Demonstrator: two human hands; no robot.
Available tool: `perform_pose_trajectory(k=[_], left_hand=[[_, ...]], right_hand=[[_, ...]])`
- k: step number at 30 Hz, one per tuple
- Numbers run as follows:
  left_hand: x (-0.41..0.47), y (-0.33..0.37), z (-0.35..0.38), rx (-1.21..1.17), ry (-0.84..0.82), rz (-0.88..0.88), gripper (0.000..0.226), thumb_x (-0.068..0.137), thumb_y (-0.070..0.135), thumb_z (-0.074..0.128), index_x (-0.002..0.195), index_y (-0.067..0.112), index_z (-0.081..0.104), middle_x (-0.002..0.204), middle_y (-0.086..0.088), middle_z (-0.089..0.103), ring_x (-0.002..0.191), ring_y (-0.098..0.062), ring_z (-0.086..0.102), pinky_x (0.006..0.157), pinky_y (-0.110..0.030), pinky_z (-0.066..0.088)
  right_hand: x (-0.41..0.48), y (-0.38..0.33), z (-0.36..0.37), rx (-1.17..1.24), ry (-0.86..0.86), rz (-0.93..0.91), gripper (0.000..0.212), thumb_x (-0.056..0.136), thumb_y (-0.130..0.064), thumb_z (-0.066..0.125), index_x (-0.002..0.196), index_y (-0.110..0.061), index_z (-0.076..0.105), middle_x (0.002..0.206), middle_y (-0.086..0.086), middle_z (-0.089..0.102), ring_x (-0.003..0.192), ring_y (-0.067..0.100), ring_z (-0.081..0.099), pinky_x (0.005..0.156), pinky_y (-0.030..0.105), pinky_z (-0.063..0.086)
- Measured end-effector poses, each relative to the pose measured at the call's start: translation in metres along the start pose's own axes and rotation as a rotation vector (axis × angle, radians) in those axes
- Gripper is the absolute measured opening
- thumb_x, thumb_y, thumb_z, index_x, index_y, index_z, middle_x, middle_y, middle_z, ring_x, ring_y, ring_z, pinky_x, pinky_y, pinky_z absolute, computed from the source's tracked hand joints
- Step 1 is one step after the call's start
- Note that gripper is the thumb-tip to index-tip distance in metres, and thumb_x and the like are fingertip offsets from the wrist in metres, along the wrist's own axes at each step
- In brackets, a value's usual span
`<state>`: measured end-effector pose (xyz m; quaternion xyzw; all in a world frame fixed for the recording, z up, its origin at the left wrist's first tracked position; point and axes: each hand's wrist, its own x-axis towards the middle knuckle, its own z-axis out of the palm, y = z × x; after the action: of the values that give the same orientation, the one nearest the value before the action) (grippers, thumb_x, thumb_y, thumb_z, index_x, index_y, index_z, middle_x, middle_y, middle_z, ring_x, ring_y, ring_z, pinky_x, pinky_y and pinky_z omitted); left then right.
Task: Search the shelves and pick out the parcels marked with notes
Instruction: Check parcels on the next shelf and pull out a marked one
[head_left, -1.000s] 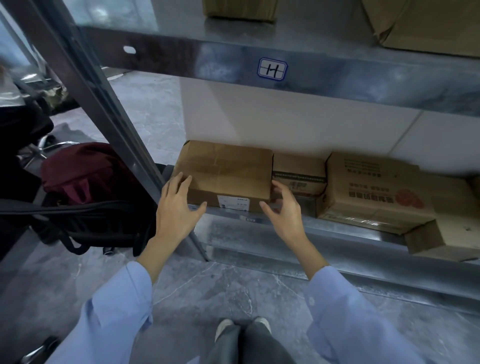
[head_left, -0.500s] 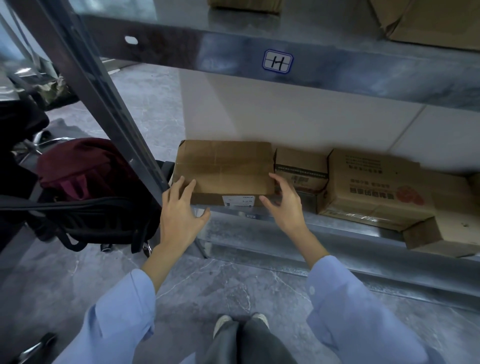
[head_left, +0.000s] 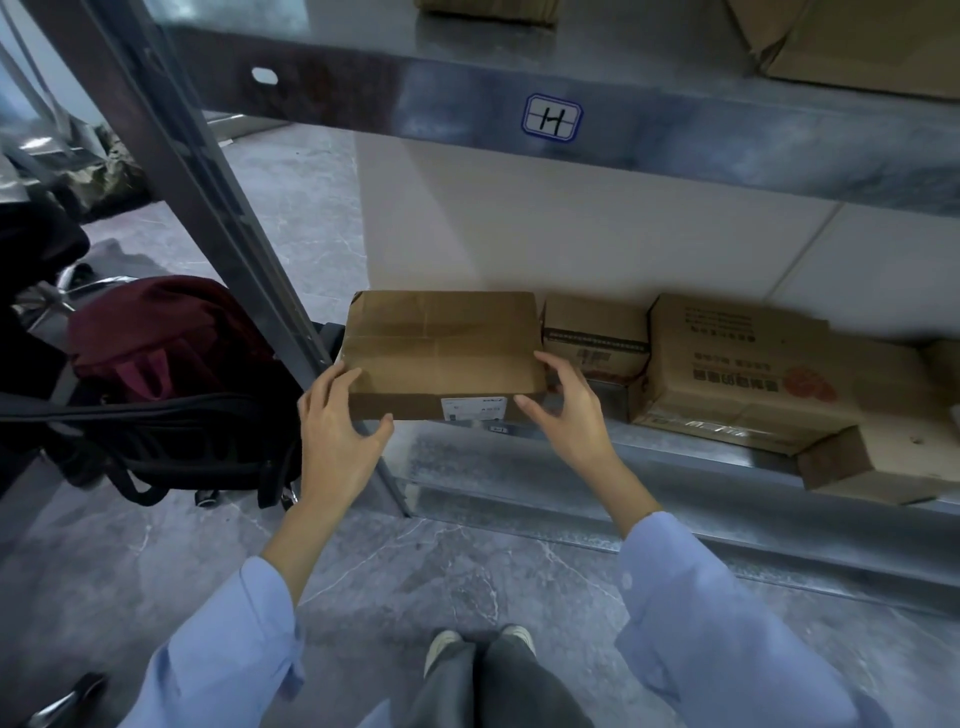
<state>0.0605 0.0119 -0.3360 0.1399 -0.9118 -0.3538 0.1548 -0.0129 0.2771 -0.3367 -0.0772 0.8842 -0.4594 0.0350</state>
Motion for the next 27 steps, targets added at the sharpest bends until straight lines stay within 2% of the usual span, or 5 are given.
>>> perform_pose_trajectory(k=[4,11,18,23,27], left_hand=[[0.001,0.003,-0.002,-0.067,0.005,-0.03,0.062,0.078,0.018,0.078,0.135,0.015,0.051,0.146,-0.002,0.042,0.132,-0.022,0.036,0.103,-0.026,0.029],[0.0,-0.011,-0.009,-0.094,-0.004,-0.085,0.064,0.079,0.025,0.078,0.135,0.02,0.048,0.132,-0.002,0.05,0.122,-0.023,0.044,0.1,-0.041,0.043],[0.008,-0.006,-0.009,-0.299,-0.028,-0.227,0.067,0.083,0.02,0.076,0.141,0.014,0.043,0.14,-0.005,0.047,0.116,-0.006,0.045,0.097,-0.027,0.046],[0.007,-0.002,-0.012,-0.341,-0.004,-0.258,0.068,0.081,0.015,0.078,0.14,0.01,0.045,0.14,-0.008,0.044,0.116,-0.011,0.047,0.098,-0.029,0.046],[0.005,0.001,-0.017,-0.373,0.045,-0.212,0.065,0.08,0.013,0.079,0.137,0.013,0.048,0.134,-0.003,0.043,0.116,-0.011,0.048,0.101,-0.041,0.05]], right_hand=[[0.0,-0.005,-0.002,0.016,-0.027,0.011,0.058,0.089,-0.032,0.071,0.14,-0.021,0.047,0.144,0.0,0.05,0.135,0.017,0.043,0.11,0.032,0.037],[-0.011,-0.003,-0.003,0.059,0.034,0.069,0.047,0.088,-0.037,0.07,0.13,-0.025,0.053,0.135,-0.006,0.055,0.127,0.016,0.048,0.103,0.033,0.043],[-0.006,-0.018,0.002,0.029,-0.009,0.141,0.064,0.093,-0.035,0.064,0.149,-0.023,0.035,0.148,-0.001,0.047,0.135,0.02,0.043,0.108,0.037,0.039],[-0.009,-0.023,0.0,0.044,-0.005,0.134,0.07,0.091,-0.029,0.068,0.151,-0.022,0.032,0.15,-0.002,0.044,0.139,0.021,0.04,0.112,0.04,0.038],[-0.012,-0.03,-0.006,0.094,0.037,0.093,0.074,0.088,-0.027,0.072,0.151,-0.023,0.033,0.15,-0.004,0.043,0.139,0.018,0.039,0.113,0.041,0.037]])
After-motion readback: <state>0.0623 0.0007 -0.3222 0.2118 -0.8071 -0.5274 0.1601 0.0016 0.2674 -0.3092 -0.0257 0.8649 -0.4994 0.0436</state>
